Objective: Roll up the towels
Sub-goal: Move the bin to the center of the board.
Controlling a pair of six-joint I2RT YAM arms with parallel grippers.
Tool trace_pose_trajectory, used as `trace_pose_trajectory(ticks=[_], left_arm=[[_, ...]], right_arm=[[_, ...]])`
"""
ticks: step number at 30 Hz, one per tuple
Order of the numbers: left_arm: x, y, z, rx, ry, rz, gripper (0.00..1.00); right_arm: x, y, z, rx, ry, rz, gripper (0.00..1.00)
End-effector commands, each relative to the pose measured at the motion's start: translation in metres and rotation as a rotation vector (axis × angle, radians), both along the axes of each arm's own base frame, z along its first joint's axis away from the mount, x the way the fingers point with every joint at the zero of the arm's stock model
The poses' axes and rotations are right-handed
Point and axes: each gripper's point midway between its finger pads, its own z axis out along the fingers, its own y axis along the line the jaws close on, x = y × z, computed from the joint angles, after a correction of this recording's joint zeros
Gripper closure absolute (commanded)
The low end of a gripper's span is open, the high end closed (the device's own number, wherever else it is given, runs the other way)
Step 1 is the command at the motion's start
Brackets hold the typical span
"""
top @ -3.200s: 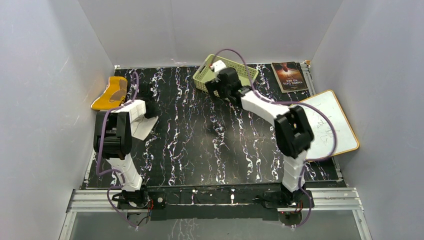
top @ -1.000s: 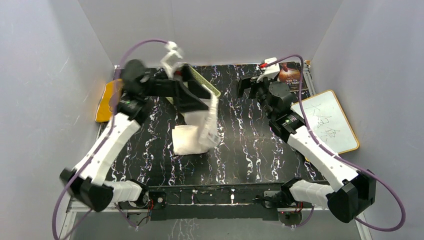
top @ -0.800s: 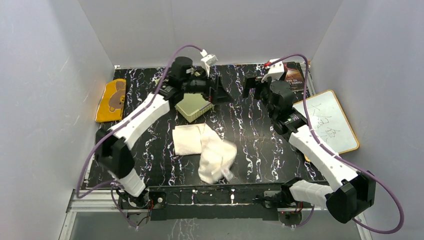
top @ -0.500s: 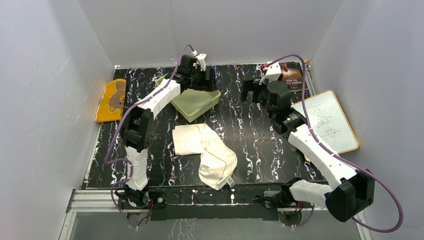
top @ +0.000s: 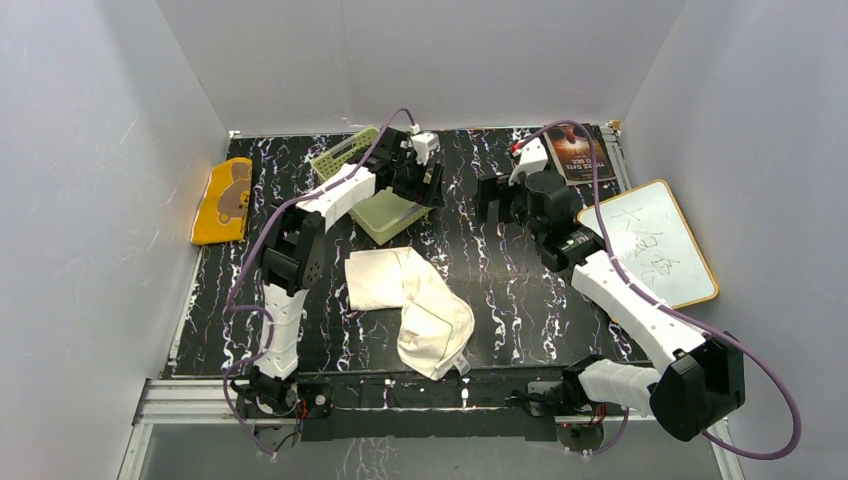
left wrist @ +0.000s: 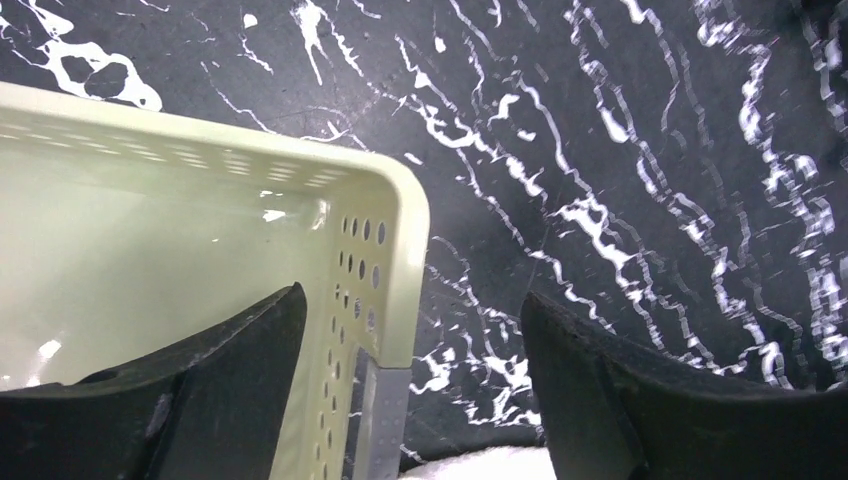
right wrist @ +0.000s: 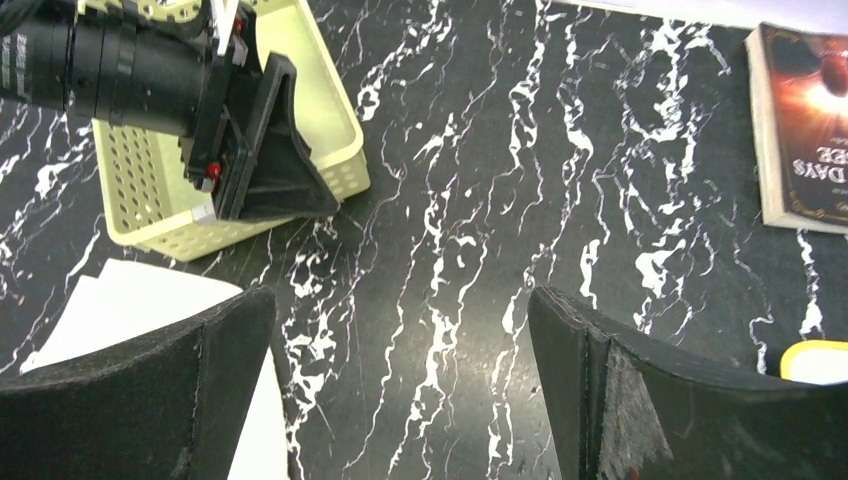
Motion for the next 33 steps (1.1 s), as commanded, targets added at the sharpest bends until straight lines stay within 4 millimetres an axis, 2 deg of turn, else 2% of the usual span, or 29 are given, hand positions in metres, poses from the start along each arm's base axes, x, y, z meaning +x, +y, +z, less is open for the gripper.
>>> trace_pose_trajectory(ticks=[1, 4, 7, 10, 12, 14, 16, 22, 27, 28, 29, 30, 31, 32, 33], left_arm=[[-0.002, 0.015, -0.023, 0.116, 0.009, 0.01, 0.33], [0.013, 0.048, -0.045, 0.255, 0.029, 0.147, 0.55], [0.028, 0.082, -0.052, 0.259, 0.1, 0.265, 0.71], [0.042, 0.117, -0.051, 0.218, 0.145, 0.355, 0.87], [0.047, 0.136, -0.049, 0.231, 0.146, 0.389, 1.0], [0.049, 0.151, -0.046, 0.248, 0.143, 0.399, 1.0], [0.049, 0.165, -0.046, 0.286, 0.149, 0.415, 1.0], [0.042, 0.208, -0.044, 0.371, 0.136, 0.436, 1.0], [0.046, 0.23, -0.035, 0.345, 0.113, 0.408, 0.99], [0.048, 0.234, -0.031, 0.342, 0.107, 0.413, 0.95], [0.051, 0.239, -0.026, 0.343, 0.101, 0.426, 0.87], [0.054, 0.243, -0.02, 0.346, 0.09, 0.44, 0.72], [0.058, 0.246, -0.011, 0.348, 0.071, 0.458, 0.64], [0.061, 0.248, -0.001, 0.347, 0.047, 0.477, 0.56], [0.063, 0.25, 0.011, 0.341, 0.021, 0.498, 0.51]], right_arm=[[-0.007, 0.007, -0.004, 0.034, 0.015, 0.042, 0.02], [-0.02, 0.012, -0.03, 0.102, 0.128, 0.038, 0.05], [-0.043, 0.023, -0.065, 0.175, 0.264, 0.062, 0.13], [-0.067, 0.044, -0.084, 0.16, 0.314, 0.131, 0.18], [-0.082, 0.067, -0.088, 0.115, 0.308, 0.25, 0.18], [-0.103, 0.097, -0.095, 0.117, 0.345, 0.463, 0.18], [-0.111, 0.11, -0.108, 0.1, 0.392, 0.563, 0.19], [-0.111, 0.124, -0.142, 0.029, 0.474, 0.659, 0.28], [-0.111, 0.136, -0.162, 0.012, 0.517, 0.724, 0.4], [-0.11, 0.139, -0.164, 0.014, 0.523, 0.735, 0.43], [-0.11, 0.142, -0.166, 0.018, 0.528, 0.746, 0.46], [-0.109, 0.145, -0.165, 0.024, 0.527, 0.751, 0.49], [-0.109, 0.147, -0.165, 0.033, 0.525, 0.757, 0.52], [-0.109, 0.149, -0.164, 0.039, 0.525, 0.762, 0.58], [-0.107, 0.151, -0.162, 0.046, 0.526, 0.762, 0.7]])
